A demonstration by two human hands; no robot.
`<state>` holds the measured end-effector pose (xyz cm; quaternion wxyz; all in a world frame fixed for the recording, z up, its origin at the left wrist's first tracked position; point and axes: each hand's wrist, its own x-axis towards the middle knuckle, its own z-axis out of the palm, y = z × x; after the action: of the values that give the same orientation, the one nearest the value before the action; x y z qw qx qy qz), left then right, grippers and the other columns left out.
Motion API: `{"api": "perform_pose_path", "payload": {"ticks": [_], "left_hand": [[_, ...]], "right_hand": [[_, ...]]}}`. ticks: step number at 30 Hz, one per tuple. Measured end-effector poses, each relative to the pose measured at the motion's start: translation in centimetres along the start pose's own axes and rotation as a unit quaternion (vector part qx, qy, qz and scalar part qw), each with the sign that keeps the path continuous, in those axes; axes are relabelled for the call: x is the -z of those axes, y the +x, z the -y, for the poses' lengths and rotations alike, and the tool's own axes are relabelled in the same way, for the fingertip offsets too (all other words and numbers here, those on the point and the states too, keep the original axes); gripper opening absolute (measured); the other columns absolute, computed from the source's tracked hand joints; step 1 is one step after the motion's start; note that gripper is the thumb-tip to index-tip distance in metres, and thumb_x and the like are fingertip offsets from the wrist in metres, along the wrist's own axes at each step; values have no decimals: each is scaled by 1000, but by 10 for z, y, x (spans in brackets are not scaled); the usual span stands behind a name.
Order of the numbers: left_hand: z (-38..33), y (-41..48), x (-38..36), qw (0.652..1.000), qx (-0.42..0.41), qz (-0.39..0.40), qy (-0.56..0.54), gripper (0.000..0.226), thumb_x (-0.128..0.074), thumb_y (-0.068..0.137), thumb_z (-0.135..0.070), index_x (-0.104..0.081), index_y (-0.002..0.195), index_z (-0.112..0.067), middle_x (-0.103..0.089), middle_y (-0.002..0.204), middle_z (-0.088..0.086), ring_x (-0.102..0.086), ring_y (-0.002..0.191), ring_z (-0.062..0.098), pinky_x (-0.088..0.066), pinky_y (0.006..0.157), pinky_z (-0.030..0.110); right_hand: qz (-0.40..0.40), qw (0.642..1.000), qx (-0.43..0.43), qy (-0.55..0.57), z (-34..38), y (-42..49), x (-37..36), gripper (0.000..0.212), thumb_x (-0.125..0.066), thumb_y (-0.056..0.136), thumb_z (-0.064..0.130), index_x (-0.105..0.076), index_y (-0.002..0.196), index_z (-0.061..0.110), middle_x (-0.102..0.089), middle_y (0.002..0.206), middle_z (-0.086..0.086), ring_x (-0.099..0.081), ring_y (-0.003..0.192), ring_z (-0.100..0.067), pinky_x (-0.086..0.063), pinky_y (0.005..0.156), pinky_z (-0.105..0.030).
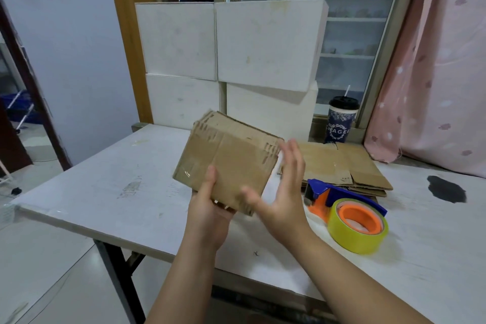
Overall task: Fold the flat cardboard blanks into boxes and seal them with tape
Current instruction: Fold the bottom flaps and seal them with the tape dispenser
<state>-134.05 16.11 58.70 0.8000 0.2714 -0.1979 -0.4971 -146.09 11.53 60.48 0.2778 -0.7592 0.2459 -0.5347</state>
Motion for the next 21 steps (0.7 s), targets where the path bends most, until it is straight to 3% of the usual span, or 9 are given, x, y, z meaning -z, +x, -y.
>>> {"api": "perform_pose_path", "payload": {"ticks": [2, 4, 8, 11, 12, 15, 18, 21], "left_hand": [[9, 0, 7, 998, 16, 33, -43, 53, -47, 93, -43, -47, 136, -13, -57, 131, 12, -55, 120, 29, -52, 87, 41], [15, 1, 12, 996, 37, 19, -79, 52, -44, 94, -41, -46, 136, -11, -57, 131, 14, -55, 120, 31, -53, 85, 42], [23, 6, 28, 996, 47, -71, -21, 40, -50, 94, -27, -51, 129, -10, -65, 119, 15, -63, 109, 28, -51, 90, 45], [17, 6, 36, 984, 3, -170, 49, 36, -53, 96, -19, -50, 130, -11, -66, 115, 12, -64, 106, 25, -47, 96, 43], [13, 5, 38, 976, -24, -203, 73, 41, -53, 96, -22, -46, 135, -11, -65, 115, 10, -62, 108, 23, -45, 99, 42], [-4, 3, 40, 927, -118, -260, 245, 42, -45, 98, -40, -48, 135, -20, -54, 133, -2, -49, 124, 16, -40, 103, 35], [-19, 3, 35, 920, -152, -186, 310, 41, -33, 98, -52, -61, 120, -32, -61, 123, -8, -53, 116, 9, -42, 96, 29], [-31, 2, 28, 906, -168, -109, 373, 40, -33, 87, -62, -61, 109, -43, -63, 110, -19, -56, 104, -3, -46, 83, 21]], "right_hand": [[3, 987, -127, 103, 2, 7, 4, 96, -73, 63, 61, -7, 133, 61, -15, 156, 9, -16, 143, -5, -23, 117, -31], [48, 979, -157, 119, -2, 11, 8, 102, -82, 66, 44, -9, 135, 59, -28, 152, 7, -30, 139, -11, -33, 114, -43], [71, 990, -121, 22, -13, 7, 12, 108, -83, 69, 30, -5, 135, 66, -30, 147, 13, -36, 133, -6, -36, 111, -36], [87, 991, -96, -14, -24, 4, 16, 112, -82, 68, 31, 1, 132, 72, -26, 137, 27, -28, 120, 20, -28, 100, -14], [90, 991, -93, -21, -27, 2, 17, 108, -81, 68, 32, -2, 130, 71, -29, 134, 27, -28, 117, 22, -29, 98, -12], [102, 988, -108, -31, -34, -5, 15, 87, -77, 65, 39, -12, 116, 67, -36, 132, 17, -41, 121, -3, -39, 102, -27], [164, 980, -102, -48, -41, -7, 14, 71, -72, 67, 43, -22, 111, 65, -36, 134, 15, -38, 123, -3, -38, 98, -24], [213, 968, -114, -63, -46, -3, 17, 64, -72, 74, 37, -31, 106, 74, -22, 137, 26, -26, 124, 5, -30, 102, -15]]}}
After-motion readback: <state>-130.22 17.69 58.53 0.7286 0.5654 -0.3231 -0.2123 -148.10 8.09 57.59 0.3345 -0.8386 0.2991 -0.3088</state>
